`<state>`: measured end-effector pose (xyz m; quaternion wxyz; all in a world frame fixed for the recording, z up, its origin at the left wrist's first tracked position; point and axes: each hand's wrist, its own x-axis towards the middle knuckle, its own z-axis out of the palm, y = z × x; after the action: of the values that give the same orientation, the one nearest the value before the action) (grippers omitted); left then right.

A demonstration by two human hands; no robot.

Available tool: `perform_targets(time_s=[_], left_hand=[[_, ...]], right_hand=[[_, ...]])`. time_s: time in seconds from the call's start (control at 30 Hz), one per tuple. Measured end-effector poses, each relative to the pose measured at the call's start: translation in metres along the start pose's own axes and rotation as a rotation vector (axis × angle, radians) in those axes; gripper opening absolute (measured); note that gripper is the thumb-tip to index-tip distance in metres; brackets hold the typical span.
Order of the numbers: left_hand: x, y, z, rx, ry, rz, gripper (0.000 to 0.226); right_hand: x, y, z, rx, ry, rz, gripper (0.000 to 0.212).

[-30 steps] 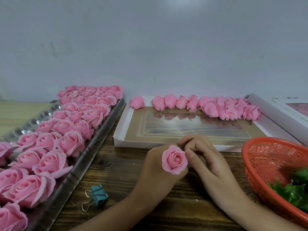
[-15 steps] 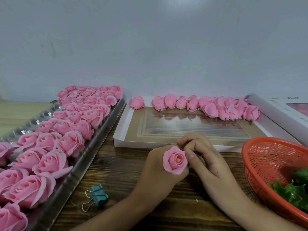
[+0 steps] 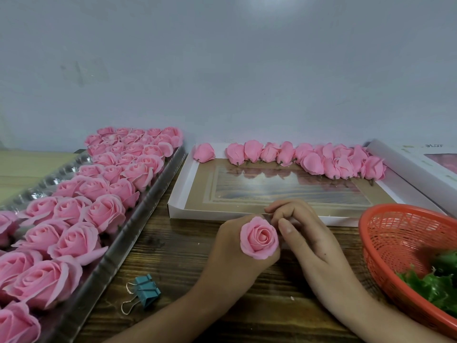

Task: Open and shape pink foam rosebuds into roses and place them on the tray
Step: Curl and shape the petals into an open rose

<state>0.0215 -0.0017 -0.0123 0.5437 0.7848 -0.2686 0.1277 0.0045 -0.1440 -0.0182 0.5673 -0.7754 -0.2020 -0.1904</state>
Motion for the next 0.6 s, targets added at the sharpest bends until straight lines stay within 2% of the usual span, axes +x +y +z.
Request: perform_targets(time_s=[0.17, 0.27, 0.4, 0.6], left_hand=[[-0.0010, -0.0007, 0.0008, 0.052, -0.006, 0.025, 0.044], [-0.0011, -0.0031, 0.0028, 0.079, -0.016, 0.021, 0.045], [-0.0006, -0.0055, 0.0052, 0.120, 0.001, 0.015, 0.044], [-0.0011, -0.0038, 0.0034, 0.076, -0.023, 0.042, 0.044]], right_hand=[[0.0014, -0.0032, 0.0003, 0.027, -0.008, 0.001, 0.022], [0.0016, -0.0046, 0.0005, 0.008, -0.016, -0.029, 0.021], [0.0010, -0.0057, 0.0002, 0.044, -0.026, -0.009, 0.011], [0.0004, -0.0020, -0.0003, 0.129, -0.048, 0.085, 0.019]])
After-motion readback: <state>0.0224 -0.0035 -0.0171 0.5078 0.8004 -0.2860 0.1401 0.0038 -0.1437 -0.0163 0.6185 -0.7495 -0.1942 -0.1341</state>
